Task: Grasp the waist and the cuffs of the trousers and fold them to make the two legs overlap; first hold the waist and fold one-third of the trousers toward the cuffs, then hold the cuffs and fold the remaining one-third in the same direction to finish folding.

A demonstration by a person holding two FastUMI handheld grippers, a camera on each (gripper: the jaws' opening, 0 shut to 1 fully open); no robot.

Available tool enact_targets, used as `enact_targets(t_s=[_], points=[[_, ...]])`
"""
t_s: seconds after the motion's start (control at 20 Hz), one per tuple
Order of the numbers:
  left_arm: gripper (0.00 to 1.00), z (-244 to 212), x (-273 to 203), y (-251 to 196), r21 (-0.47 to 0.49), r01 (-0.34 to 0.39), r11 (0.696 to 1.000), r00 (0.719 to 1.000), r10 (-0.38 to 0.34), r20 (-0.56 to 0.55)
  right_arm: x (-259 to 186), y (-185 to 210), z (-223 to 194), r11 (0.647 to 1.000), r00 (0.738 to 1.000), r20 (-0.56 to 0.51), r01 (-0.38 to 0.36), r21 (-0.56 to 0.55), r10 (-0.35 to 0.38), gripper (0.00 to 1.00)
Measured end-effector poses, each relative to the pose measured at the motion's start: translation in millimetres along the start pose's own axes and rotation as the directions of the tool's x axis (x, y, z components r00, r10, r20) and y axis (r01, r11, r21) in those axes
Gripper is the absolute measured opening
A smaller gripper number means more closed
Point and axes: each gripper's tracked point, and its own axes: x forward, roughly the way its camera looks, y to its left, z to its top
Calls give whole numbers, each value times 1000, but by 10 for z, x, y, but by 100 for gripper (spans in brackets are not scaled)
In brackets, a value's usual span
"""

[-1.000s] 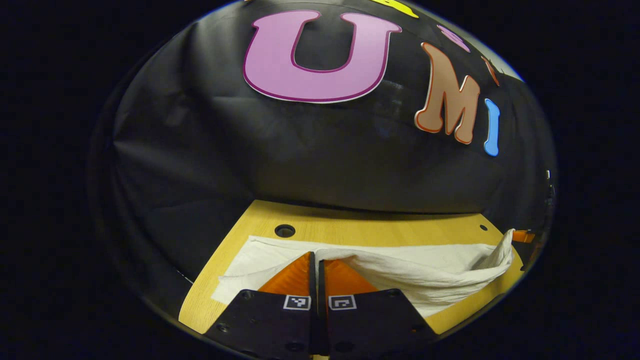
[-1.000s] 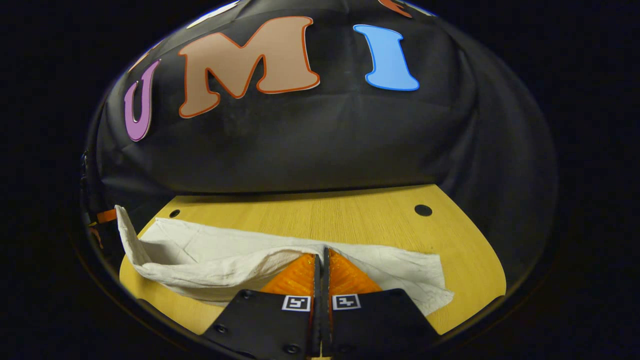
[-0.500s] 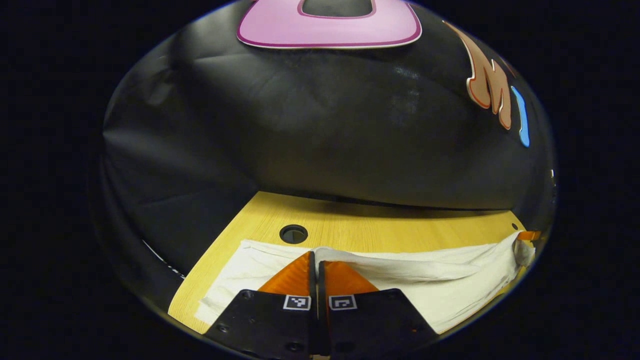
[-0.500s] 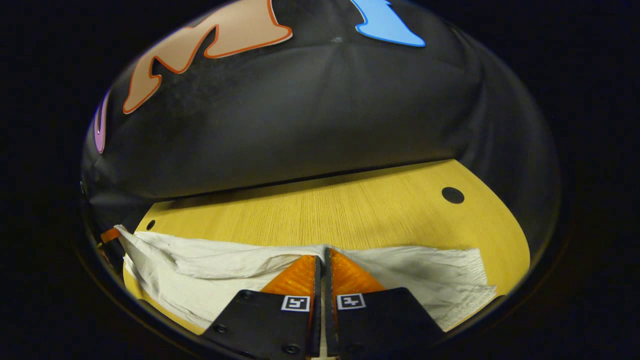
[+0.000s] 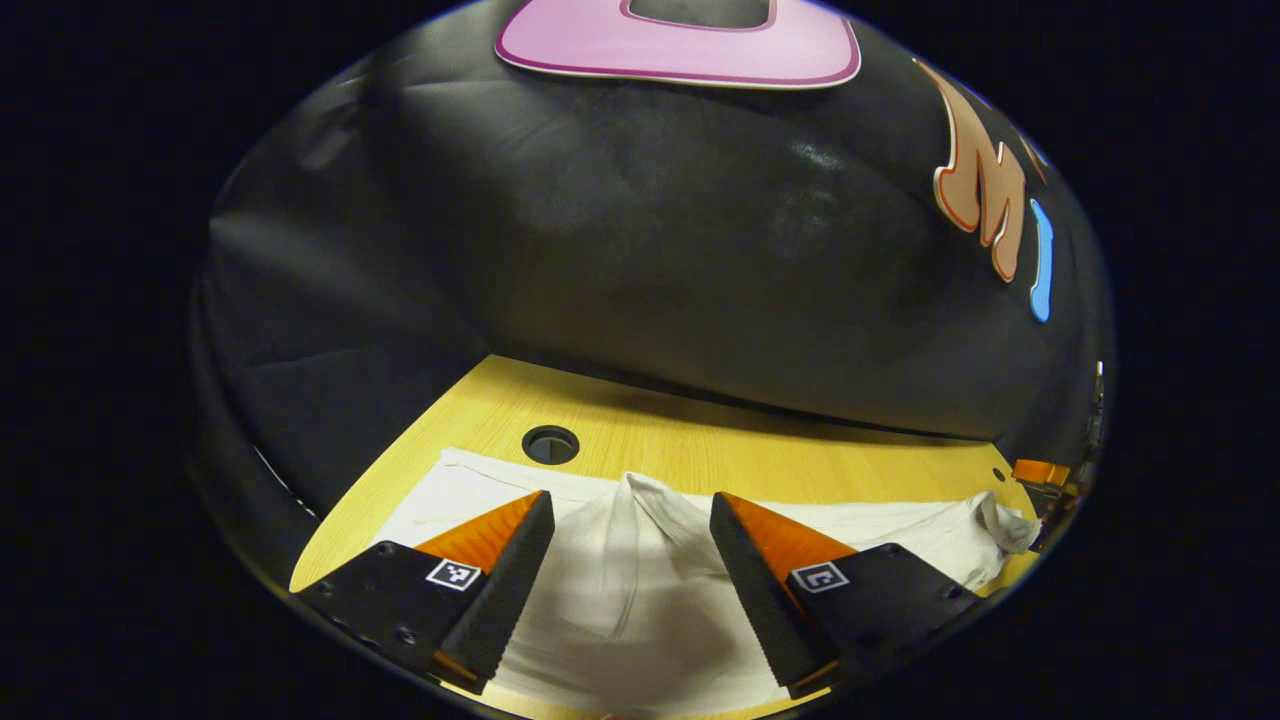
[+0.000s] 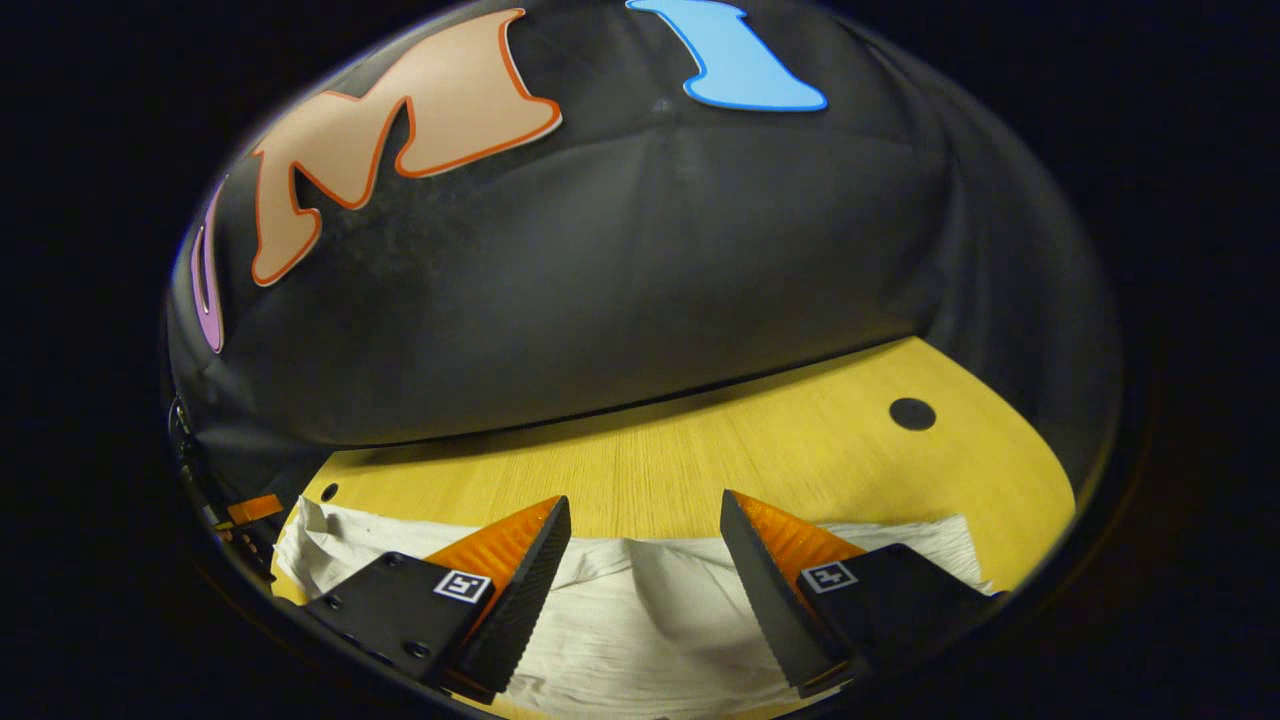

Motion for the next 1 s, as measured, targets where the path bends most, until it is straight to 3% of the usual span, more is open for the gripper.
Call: enact_targets(t_s=[0.1,0.15,0.25,0.4,0.45,0.65,0.7,0.85,0.9,1.0], points=[[96,90,-132,-59,9,9,1000,1000,-9,28,-236,-216,75,999,999,20,30,-19,-30,92],[96,122,-210,-64,24,7,1000,999,-8,40,-369,-373,99,998,998,25,53,-32,-52,97],[96,206,-385,-118,41,13,999,998,-15,62,-608,-689,127,993,994,36,105,-54,-104,92],[96,239,-619,-147,72,9,997,996,-15,87,-918,-1128,80,982,985,35,173,-70,-171,97],[95,230,-699,-152,73,4,997,996,-11,93,-1001,-1250,57,980,982,30,188,-57,-187,92],[95,123,-914,-230,23,0,1000,996,-2,87,-1173,-1689,-219,970,970,-18,241,38,-241,96],[96,92,-950,-233,27,-8,1000,996,5,90,-1183,-1755,-306,968,971,-36,240,78,-238,93],[95,7,-1111,-280,41,-17,999,997,14,76,-1134,-1853,-478,954,975,-65,223,199,-215,96],[95,-1,-1144,-293,40,-19,999,997,16,75,-1106,-1883,-531,948,975,-70,221,229,-211,92],[96,9,-1232,-347,18,-13,1000,996,11,88,-1039,-1882,-591,934,978,-77,209,289,-195,96]])
